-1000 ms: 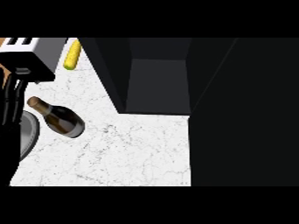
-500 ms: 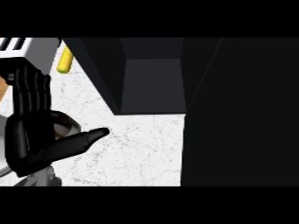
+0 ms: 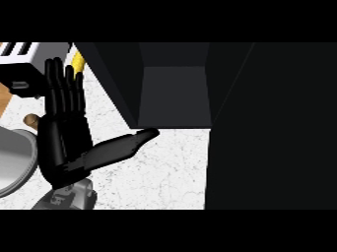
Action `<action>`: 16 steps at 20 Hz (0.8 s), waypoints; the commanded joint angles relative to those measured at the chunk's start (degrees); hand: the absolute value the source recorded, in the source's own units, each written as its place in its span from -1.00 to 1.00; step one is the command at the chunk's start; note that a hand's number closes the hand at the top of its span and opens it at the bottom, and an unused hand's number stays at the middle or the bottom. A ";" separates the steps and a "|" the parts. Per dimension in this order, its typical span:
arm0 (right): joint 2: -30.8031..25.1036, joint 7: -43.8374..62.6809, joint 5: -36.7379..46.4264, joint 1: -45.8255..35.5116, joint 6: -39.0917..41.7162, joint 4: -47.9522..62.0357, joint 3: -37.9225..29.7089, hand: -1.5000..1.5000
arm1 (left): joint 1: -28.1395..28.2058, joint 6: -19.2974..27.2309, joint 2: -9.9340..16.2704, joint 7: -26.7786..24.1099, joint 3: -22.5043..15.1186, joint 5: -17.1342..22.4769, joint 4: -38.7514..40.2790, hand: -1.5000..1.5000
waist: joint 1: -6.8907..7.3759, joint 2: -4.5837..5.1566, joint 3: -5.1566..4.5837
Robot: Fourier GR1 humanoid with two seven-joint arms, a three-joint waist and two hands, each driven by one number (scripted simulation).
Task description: Pick up the wine, place it into the cabinet and close the cabinet
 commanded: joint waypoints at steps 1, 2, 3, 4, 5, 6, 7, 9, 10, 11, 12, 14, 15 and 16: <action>-0.07 10.37 -1.26 -3.73 -4.03 -7.38 0.61 -1.00 | -6.03 4.35 -0.04 7.14 -1.35 -4.08 -0.33 -1.00 | 0.23 -0.03 0.00; 0.32 3.90 -2.05 -0.44 -0.33 -2.92 -0.80 -1.00 | -3.40 6.06 -0.04 7.06 -5.26 -5.40 -2.71 -1.00 | 0.22 -0.04 0.02; -0.88 7.73 -5.29 -5.14 -1.70 -3.92 -3.62 -1.00 | -9.62 5.59 -0.04 7.16 -0.99 -3.67 2.99 -1.00 | 0.10 0.05 0.01; -0.79 9.42 -4.34 -6.08 -2.01 -4.02 -3.30 -1.00 | -4.43 6.69 -0.04 4.63 -3.45 -4.46 0.28 -1.00 | 0.29 0.01 0.00; 0.86 12.00 0.71 -5.57 -4.61 -7.42 1.70 -1.00 | -2.47 3.14 1.18 10.17 -0.94 -5.24 -5.91 -1.00 | 0.55 -0.10 -0.01; 1.28 16.08 1.50 -6.65 -7.24 -11.13 3.46 -1.00 | -6.93 5.97 -0.03 11.57 -1.19 -6.74 -2.89 -1.00 | 0.30 -0.14 -0.03; -0.23 13.49 -1.75 -5.98 -4.23 -8.63 0.08 -1.00 | -5.61 6.02 -0.03 13.60 -2.36 -8.43 -5.29 -1.00 | 0.33 -0.10 0.01; 0.03 13.98 -2.76 -5.98 -4.61 -9.13 -1.35 -1.00 | -5.30 10.74 -0.04 10.42 -5.28 -7.85 -2.29 -1.00 | 0.08 -0.03 0.00; 0.99 12.13 -0.01 -8.21 -4.64 -5.76 0.33 -1.00 | -2.47 11.11 -0.04 11.72 -8.01 -10.97 -4.78 -1.00 | 0.36 -0.05 0.00; 0.50 15.07 -0.70 -6.71 -5.63 -10.25 0.36 -1.00 | -3.28 5.60 2.35 16.55 -0.82 -9.24 -8.92 -1.00 | 0.43 -0.15 0.00; -0.56 17.52 -1.99 -6.87 -5.59 -11.88 0.05 -1.00 | -3.31 7.50 1.18 19.06 -2.96 -13.65 -10.61 -1.00 | 0.45 -0.25 0.01; 0.77 15.17 -0.59 -10.67 -6.59 -6.49 -1.18 -1.00 | -1.50 5.51 1.31 15.43 -0.49 -9.41 -9.91 -1.00 | 0.43 -0.02 -0.01; 0.74 11.17 -1.57 -6.85 -3.77 -5.83 -1.52 -1.00 | -5.79 5.95 0.66 19.74 0.68 -13.39 -8.56 -1.00 | 0.26 -0.04 0.03; -0.21 15.49 -2.29 -8.84 -5.41 -8.29 -2.72 -1.00 | -3.67 4.52 2.62 22.34 0.90 -14.06 -12.55 -1.00 | 0.42 -0.11 0.02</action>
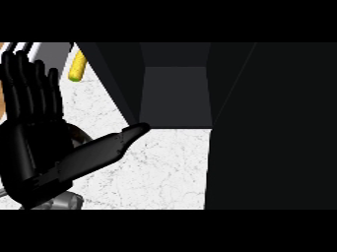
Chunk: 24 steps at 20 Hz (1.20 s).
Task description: Pick up the wine, place it into the cabinet and close the cabinet
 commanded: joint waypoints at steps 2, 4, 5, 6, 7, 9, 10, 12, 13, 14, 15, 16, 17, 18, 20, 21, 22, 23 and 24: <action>1.69 -1.81 0.19 3.48 0.82 -3.75 0.80 -1.00 | 3.29 -1.72 0.70 3.25 1.13 -3.24 -4.83 -1.00 | 0.02 0.04 0.01; 0.58 2.92 -0.90 3.91 -0.39 -9.04 0.52 -1.00 | 1.49 -1.76 0.27 6.11 1.32 -6.12 -4.32 -1.00 | -0.17 -0.02 0.02; 1.43 1.21 0.98 6.41 0.29 -9.30 3.33 -1.00 | 4.24 -3.03 2.41 2.13 4.86 0.01 -6.17 -1.00 | -0.21 0.00 -0.02; 1.87 4.93 3.90 -0.20 -3.24 -8.39 4.64 -1.00 | 1.09 -2.81 1.94 7.70 5.46 -4.28 -5.65 -1.00 | 0.06 -0.02 -0.02; -0.18 4.50 -1.33 -3.93 -2.17 -3.84 -2.25 -1.00 | 6.69 -2.76 1.96 2.62 3.70 -2.50 -6.97 -1.00 | 0.21 0.08 -0.03; -1.13 5.31 -3.06 -0.62 -0.52 -7.24 -2.27 -1.00 | 9.52 -2.49 1.41 4.06 1.92 -5.49 -10.02 -1.00 | 0.13 -0.01 0.00; -0.84 5.96 -3.97 -2.88 -1.33 -6.16 -3.75 -1.00 | 7.06 -3.75 2.02 1.14 6.08 0.55 -6.98 -1.00 | -0.01 0.10 -0.03; -0.93 7.47 -4.24 -4.46 -1.96 -6.65 -4.06 -1.00 | 5.70 -4.54 3.26 5.06 8.54 -1.24 -8.61 -1.00 | 0.07 0.07 -0.03; 0.19 5.68 -2.69 1.43 -0.79 -9.77 -1.34 -1.00 | 9.71 -5.14 3.89 7.95 7.14 -3.15 -13.30 -1.00 | 0.04 -0.09 0.00; -0.98 6.26 -4.55 -0.19 -0.27 -9.27 -3.79 -1.00 | 9.13 -3.63 2.16 1.59 7.89 0.14 -7.07 -1.00 | -0.23 0.07 -0.03; -0.71 7.65 -3.80 -0.37 -0.96 -9.62 -2.97 -1.00 | 10.05 -5.63 4.30 6.70 9.59 -0.72 -12.66 -1.00 | 0.00 -0.02 -0.02; 0.10 9.16 -1.63 2.70 -1.75 -13.74 0.00 -1.00 | 13.43 -3.90 2.71 -2.23 8.99 3.64 -8.22 -1.00 | -0.49 -0.03 -0.10; 1.74 5.35 1.10 0.13 -1.93 -8.51 1.67 -1.00 | 11.33 -3.81 2.21 -2.32 10.54 4.14 -6.16 -1.00 | -0.18 0.09 -0.06; 0.03 6.65 -2.37 -1.40 -1.37 -7.25 -2.25 -1.00 | 10.80 -6.23 4.62 2.54 14.19 5.80 -10.09 -1.00 | 0.00 0.07 -0.03; 1.87 8.45 1.55 -2.12 -3.37 -10.54 2.96 -1.00 | 15.13 -6.24 3.53 -1.00 12.03 6.63 -8.93 -1.00 | -0.01 0.00 -0.09; -0.69 6.78 -4.44 -2.70 -0.93 -7.81 -4.17 -1.00 | 12.77 -7.40 4.28 -1.56 15.31 10.05 -7.47 -1.00 | -0.13 0.10 -0.04; 0.88 4.79 -1.50 2.55 -0.45 -10.79 -0.53 -1.00 | 13.10 -8.34 5.32 -0.98 18.14 12.72 -6.91 -1.00 | -0.42 0.03 -0.05; -0.87 8.36 -4.32 -2.37 -1.13 -8.26 -4.05 -1.00 | 15.00 -8.08 3.21 -3.49 16.54 13.79 -7.12 -1.00 | -0.09 0.08 -0.05; 0.13 5.05 -3.83 1.36 0.51 -8.54 -3.08 -1.00 | 14.45 -6.75 1.94 -1.79 13.40 9.24 -7.25 -1.00 | -0.21 0.05 0.00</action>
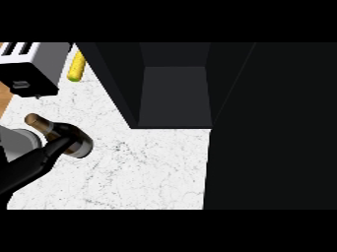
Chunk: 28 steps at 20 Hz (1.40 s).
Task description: Pick up the wine, place it into the cabinet and close the cabinet
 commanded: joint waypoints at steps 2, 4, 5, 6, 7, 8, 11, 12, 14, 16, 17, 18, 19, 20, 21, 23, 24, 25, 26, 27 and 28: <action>-0.70 4.23 -4.92 1.66 -0.24 -8.45 -2.13 -1.00 | 7.56 -3.50 -0.90 -4.98 2.24 8.18 -1.87 -1.00 | 0.19 -0.05 -0.01; 0.37 7.25 -2.29 -1.38 -2.64 -8.95 0.24 -1.00 | 5.90 -4.62 -0.46 -6.10 4.57 9.98 1.38 -1.00 | 0.18 -0.01 -0.02; -0.21 7.72 -3.86 1.24 -1.75 -12.02 0.07 -1.00 | 4.50 -5.03 -0.69 -9.16 6.36 11.53 7.05 -1.00 | -0.40 -0.03 -0.05; 0.57 3.14 -3.55 1.98 -0.28 -8.16 -0.46 -1.00 | 3.96 -6.06 -0.08 -7.96 6.26 11.78 5.82 -1.00 | -0.08 0.02 0.02; 2.05 3.53 -0.06 3.78 -1.20 -9.61 3.60 -1.00 | 8.05 -6.61 -2.20 -13.47 5.55 12.74 7.75 -1.00 | -0.09 -0.02 -0.03; -0.53 3.51 -4.54 2.90 0.71 -9.71 -1.24 -1.00 | 7.02 -7.54 -0.69 -10.11 7.11 14.13 5.98 -1.00 | -0.06 -0.02 0.02; 1.27 8.02 -0.92 -0.47 -3.08 -10.82 2.73 -1.00 | 6.13 -11.07 -0.44 -15.71 10.57 18.65 12.82 -1.00 | -0.09 -0.01 -0.05; -0.53 4.75 -5.09 5.25 1.19 -11.70 -0.28 -1.00 | 5.67 -10.61 0.00 -14.22 11.00 18.18 12.13 -1.00 | -0.30 -0.02 0.03; -0.31 5.30 -4.97 1.85 0.01 -9.68 -1.11 -1.00 | 10.22 -14.29 -2.34 -23.43 12.61 22.01 16.75 -1.00 | -0.03 -0.01 -0.02; 0.33 8.22 -2.95 -2.17 -1.75 -7.80 1.20 -1.00 | 6.51 -15.22 -0.87 -22.94 13.97 22.43 20.42 -1.00 | 0.09 0.07 -0.01; 0.62 5.39 -3.61 1.59 -0.59 -10.79 0.38 -1.00 | 6.64 -14.77 -1.72 -25.65 14.66 22.21 21.88 -1.00 | -0.25 0.02 0.00; 0.42 5.06 -4.00 -0.73 -0.52 -7.16 -0.88 -1.00 | 7.03 -14.92 -0.84 -25.11 15.98 22.56 21.35 -1.00 | 0.10 0.06 0.02; -1.22 6.67 -7.41 2.20 0.66 -11.21 -3.88 -1.00 | 10.53 -13.24 -4.08 -26.62 12.23 19.71 18.74 -1.00 | -0.09 -0.03 0.04; -0.02 5.03 -5.65 5.04 1.27 -11.83 -1.50 -1.00 | 7.07 -14.44 -2.53 -29.37 15.17 20.95 24.88 -1.00 | -0.45 0.01 0.03; 0.79 10.98 -2.60 -0.31 -2.50 -13.74 2.57 -1.00 | 7.04 -13.82 -1.71 -27.54 15.54 20.73 23.14 -1.00 | -0.17 -0.05 -0.03; -1.19 7.40 -7.79 -2.33 -0.20 -7.66 -5.26 -1.00 | 7.94 -16.11 -2.59 -32.00 16.41 22.20 27.46 -1.00 | 0.04 0.07 0.02; -0.25 10.92 -4.97 -1.52 -1.86 -12.97 -1.24 -1.00 | 7.56 -15.63 -1.91 -30.05 16.65 22.26 26.28 -1.00 | -0.11 -0.03 0.00; 0.65 7.11 -4.32 0.29 -0.47 -9.03 -1.32 -1.00 | 7.03 -18.76 -0.90 -32.82 18.45 24.58 29.79 -1.00 | -0.01 0.04 0.02; 0.17 9.05 -3.78 -2.95 -1.26 -8.90 -0.93 -1.00 | 9.68 -16.86 -3.92 -32.45 15.25 22.57 26.44 -1.00 | 0.19 0.02 0.02; 2.74 9.20 1.96 -3.53 -3.60 -9.11 4.56 -1.00 | 8.83 -18.35 -4.43 -34.89 15.52 23.48 30.83 -1.00 | 0.12 0.03 -0.03; 0.72 7.47 -4.98 1.04 -0.07 -11.08 -0.57 -1.00 | 9.39 -16.69 -3.71 -32.42 15.19 22.13 27.09 -1.00 | -0.03 -0.01 0.05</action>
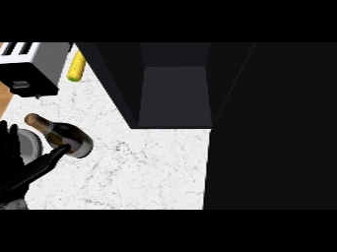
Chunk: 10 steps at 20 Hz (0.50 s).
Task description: Pick up the wine, place it into the cabinet and close the cabinet
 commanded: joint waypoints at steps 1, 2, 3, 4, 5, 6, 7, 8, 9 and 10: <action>-0.30 0.30 -5.72 4.29 1.72 -7.28 -2.22 -1.00 | -0.30 -3.94 0.28 -5.91 2.74 3.00 6.71 -1.00 | -0.11 0.03 0.03; -0.10 5.53 -4.17 2.68 -1.02 -11.77 -0.38 -1.00 | 2.45 -3.51 -0.40 -5.21 2.73 3.23 3.51 -1.00 | -0.05 -0.09 0.00; 0.65 2.52 -4.02 4.08 -0.26 -10.17 -0.54 -1.00 | -0.07 -3.03 -0.70 -7.25 2.51 2.07 7.94 -1.00 | -0.24 -0.01 0.02; 0.47 4.98 -2.13 0.82 -1.29 -8.87 1.21 -1.00 | -3.07 -3.74 1.00 -6.05 3.46 3.14 9.66 -1.00 | -0.07 0.03 0.00; 1.00 4.22 -2.47 2.32 -1.40 -9.73 0.95 -1.00 | 0.07 -4.34 0.85 -3.44 2.70 3.75 5.80 -1.00 | 0.03 -0.03 0.02; -0.17 0.03 -5.55 6.40 2.25 -9.49 -1.46 -1.00 | -5.50 -3.21 1.47 -6.34 4.04 2.77 13.66 -1.00 | -0.58 0.05 0.04; 0.25 0.34 -3.78 3.38 1.02 -6.66 -1.72 -1.00 | -0.21 -4.77 -1.72 -11.42 2.12 2.25 12.59 -1.00 | -0.02 0.04 0.03; -0.47 4.78 -4.40 -0.03 -0.65 -8.25 -1.93 -1.00 | -0.51 -7.03 1.07 -8.80 3.71 4.11 12.79 -1.00 | 0.06 0.02 0.01; 0.37 0.76 -4.64 3.94 1.40 -8.43 -1.26 -1.00 | -3.02 -4.36 -0.34 -9.03 2.00 1.95 13.64 -1.00 | -0.19 0.02 0.04; -0.48 1.73 -6.64 0.85 1.18 -5.92 -3.58 -1.00 | -4.87 -8.36 2.12 -12.31 5.64 5.05 20.19 -1.00 | -0.18 0.10 0.01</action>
